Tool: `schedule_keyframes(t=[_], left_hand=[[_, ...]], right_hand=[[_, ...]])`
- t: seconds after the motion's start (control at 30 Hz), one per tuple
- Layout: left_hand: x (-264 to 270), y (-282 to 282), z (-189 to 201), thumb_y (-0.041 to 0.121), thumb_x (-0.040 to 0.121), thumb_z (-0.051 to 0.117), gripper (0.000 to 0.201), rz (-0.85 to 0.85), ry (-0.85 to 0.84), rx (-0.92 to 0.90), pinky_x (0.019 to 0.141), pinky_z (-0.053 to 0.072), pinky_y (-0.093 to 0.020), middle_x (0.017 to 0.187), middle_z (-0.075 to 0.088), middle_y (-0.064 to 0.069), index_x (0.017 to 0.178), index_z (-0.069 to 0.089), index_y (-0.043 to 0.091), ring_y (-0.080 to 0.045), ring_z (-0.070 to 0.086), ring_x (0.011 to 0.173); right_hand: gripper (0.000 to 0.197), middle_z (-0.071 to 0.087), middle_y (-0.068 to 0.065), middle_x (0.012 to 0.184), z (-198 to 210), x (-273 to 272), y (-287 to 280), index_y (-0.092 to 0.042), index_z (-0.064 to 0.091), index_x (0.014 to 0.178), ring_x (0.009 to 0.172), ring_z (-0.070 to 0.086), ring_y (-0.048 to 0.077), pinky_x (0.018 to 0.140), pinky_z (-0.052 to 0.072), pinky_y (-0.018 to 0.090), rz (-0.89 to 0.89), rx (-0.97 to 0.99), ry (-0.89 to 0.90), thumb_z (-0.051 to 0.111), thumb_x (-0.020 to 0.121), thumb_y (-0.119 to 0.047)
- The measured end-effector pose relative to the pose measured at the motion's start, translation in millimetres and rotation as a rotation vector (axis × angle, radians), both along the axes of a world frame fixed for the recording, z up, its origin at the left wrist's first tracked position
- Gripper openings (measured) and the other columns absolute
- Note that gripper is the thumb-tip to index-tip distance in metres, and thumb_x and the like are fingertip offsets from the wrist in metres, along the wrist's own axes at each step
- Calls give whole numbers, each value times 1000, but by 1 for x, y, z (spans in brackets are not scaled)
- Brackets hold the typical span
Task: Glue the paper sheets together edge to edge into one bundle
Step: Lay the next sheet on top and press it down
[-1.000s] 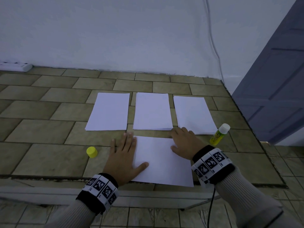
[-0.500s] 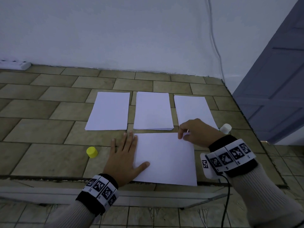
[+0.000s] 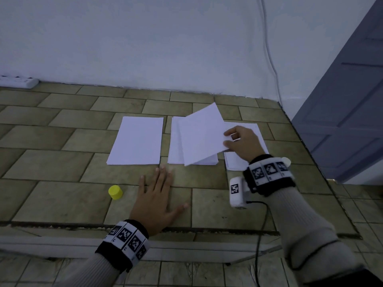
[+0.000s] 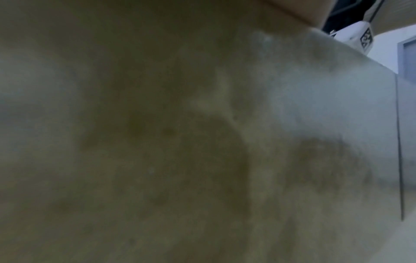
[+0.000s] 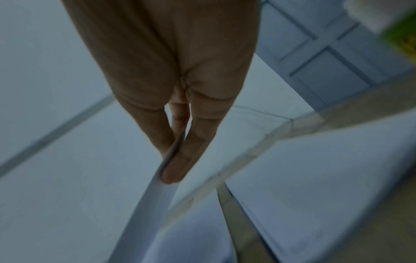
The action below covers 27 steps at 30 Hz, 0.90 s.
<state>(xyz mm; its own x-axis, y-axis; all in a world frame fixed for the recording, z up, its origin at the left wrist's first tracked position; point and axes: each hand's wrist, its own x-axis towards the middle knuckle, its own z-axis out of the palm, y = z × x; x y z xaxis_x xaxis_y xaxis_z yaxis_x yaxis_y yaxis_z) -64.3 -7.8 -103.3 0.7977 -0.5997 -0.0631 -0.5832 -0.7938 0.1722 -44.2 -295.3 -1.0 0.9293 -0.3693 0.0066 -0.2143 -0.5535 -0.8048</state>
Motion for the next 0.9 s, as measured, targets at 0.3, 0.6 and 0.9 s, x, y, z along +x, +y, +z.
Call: schedule_keyframes(t=[0.3, 0.6, 0.9], left_hand=[[1, 0, 0, 89, 72, -12, 110, 1, 5, 39, 117, -13, -53, 161, -17, -5, 156, 0, 18, -21, -21, 147], [1, -1, 1, 89, 70, -15, 112, 5, 6, 54, 117, -12, -54, 161, -16, -5, 156, 0, 18, -21, -20, 147], [1, -1, 0, 88, 73, -10, 110, 2, -2, 11, 117, -13, -53, 162, -10, -5, 156, 6, 17, -22, -16, 148]], right_hand=[[38, 60, 13, 116, -52, 24, 21, -5, 57, 122, 107, 58, 27, 83, 42, 21, -9, -101, 165, 67, 85, -12], [46, 60, 14, 119, -53, 26, 24, -10, 55, 126, 108, 57, 26, 87, 42, 25, 63, -197, 196, 71, 83, -15], [47, 54, 11, 128, -50, 28, 32, -11, 50, 129, 118, 50, 27, 92, 42, 32, 98, -358, 293, 67, 86, -23]])
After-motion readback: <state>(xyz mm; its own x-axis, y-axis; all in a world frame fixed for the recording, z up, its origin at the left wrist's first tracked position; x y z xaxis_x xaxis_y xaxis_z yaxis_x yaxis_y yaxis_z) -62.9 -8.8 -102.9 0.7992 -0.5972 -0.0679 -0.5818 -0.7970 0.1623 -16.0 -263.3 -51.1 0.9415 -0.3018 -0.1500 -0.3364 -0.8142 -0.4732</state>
